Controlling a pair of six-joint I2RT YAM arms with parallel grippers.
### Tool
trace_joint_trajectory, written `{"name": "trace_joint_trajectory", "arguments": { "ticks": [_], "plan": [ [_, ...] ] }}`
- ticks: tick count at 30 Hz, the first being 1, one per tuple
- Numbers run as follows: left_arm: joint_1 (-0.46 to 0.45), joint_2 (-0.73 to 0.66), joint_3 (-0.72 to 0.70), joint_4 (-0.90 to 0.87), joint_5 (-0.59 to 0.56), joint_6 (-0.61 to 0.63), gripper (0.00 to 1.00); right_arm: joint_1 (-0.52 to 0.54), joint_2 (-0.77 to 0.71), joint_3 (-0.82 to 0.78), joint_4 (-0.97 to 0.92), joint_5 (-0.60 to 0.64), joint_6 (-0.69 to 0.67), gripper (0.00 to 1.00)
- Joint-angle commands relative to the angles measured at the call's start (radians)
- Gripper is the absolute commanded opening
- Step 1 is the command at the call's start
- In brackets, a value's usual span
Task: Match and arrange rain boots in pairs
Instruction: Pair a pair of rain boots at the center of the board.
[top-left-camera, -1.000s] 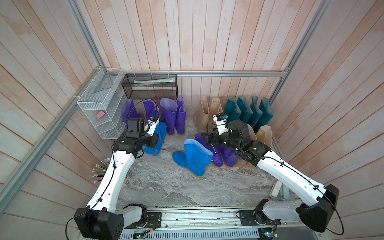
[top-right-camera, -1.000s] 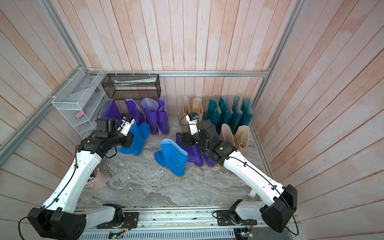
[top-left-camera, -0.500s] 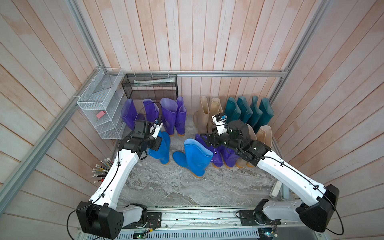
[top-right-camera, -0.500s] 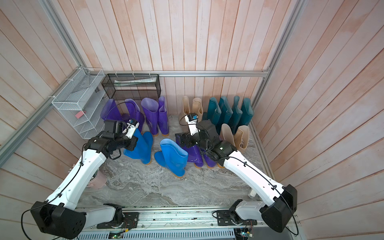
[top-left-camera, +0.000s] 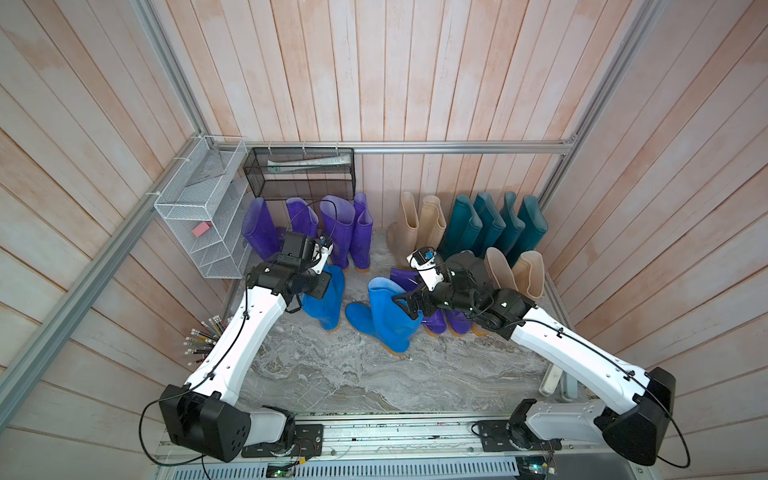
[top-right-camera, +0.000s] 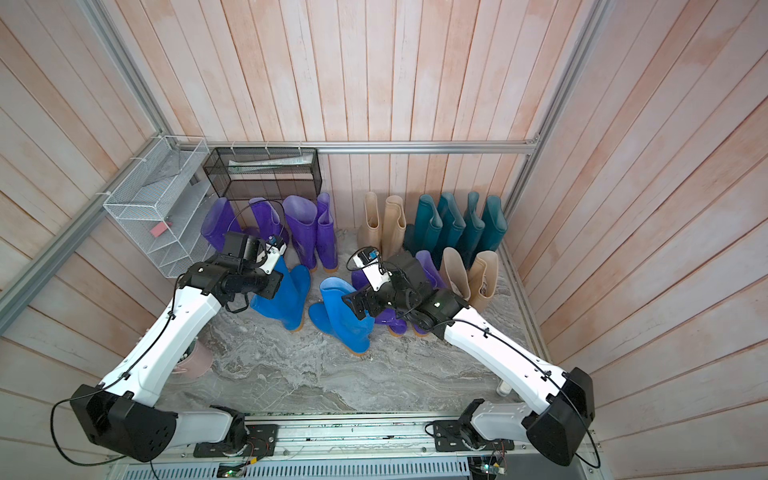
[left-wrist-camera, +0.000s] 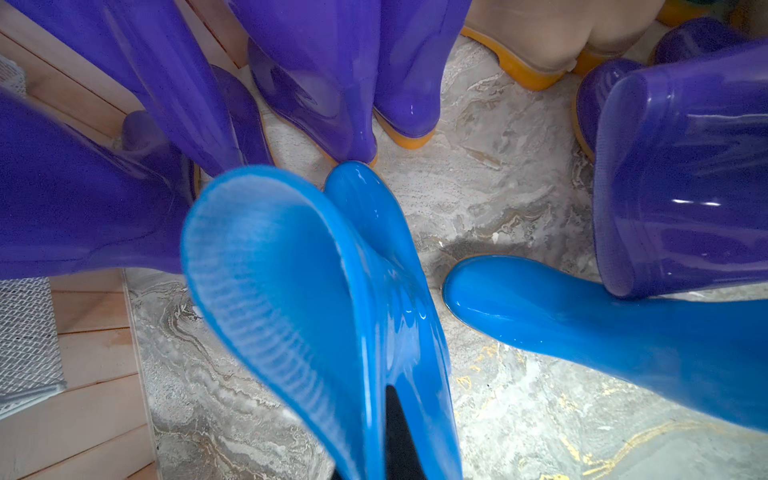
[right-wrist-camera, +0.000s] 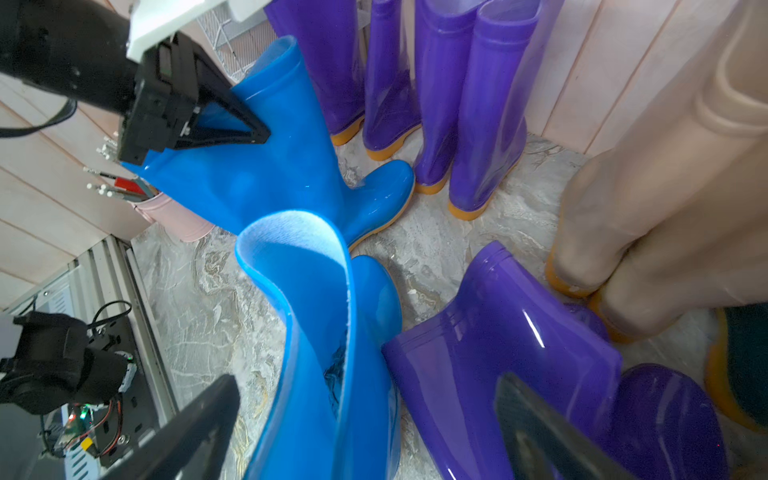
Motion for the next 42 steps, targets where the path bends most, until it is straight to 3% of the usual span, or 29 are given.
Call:
{"name": "trace_joint_trajectory", "arguments": {
  "ticks": [1,3,4,7,8,9,16,22,36,42],
  "plan": [
    [-0.015,0.01,0.03,-0.013,-0.024,-0.034,0.0,0.05,0.043,-0.01,-0.058,0.013,-0.046,0.97],
    [-0.017,0.022,0.03,-0.01,-0.029,-0.047,0.0,0.073,0.058,-0.002,-0.061,0.038,-0.043,0.86],
    [-0.018,0.028,0.031,-0.014,-0.033,-0.054,0.0,0.077,0.065,0.005,-0.062,0.041,-0.037,0.75],
    [-0.022,0.038,0.053,-0.035,-0.049,-0.076,0.0,0.08,0.08,0.029,-0.044,0.055,0.021,0.2],
    [-0.023,0.037,0.062,-0.045,-0.056,-0.086,0.0,0.082,0.08,0.034,-0.032,0.065,0.045,0.06],
    [-0.027,0.031,0.066,-0.05,-0.059,-0.094,0.0,0.084,0.076,0.037,-0.017,0.076,0.071,0.0],
    [-0.036,-0.026,0.087,-0.088,-0.068,-0.12,0.0,0.091,0.052,0.055,0.115,0.094,0.303,0.0],
    [-0.051,-0.031,0.053,-0.033,-0.028,-0.137,0.0,0.092,0.119,0.088,0.224,0.14,0.434,0.0],
    [-0.051,0.01,0.073,0.071,0.052,-0.24,0.0,0.08,0.381,0.259,0.402,0.107,0.441,0.0],
    [-0.052,0.009,0.034,0.081,0.082,-0.243,0.11,0.08,0.407,0.254,0.474,0.079,0.468,0.0]
  ]
}}
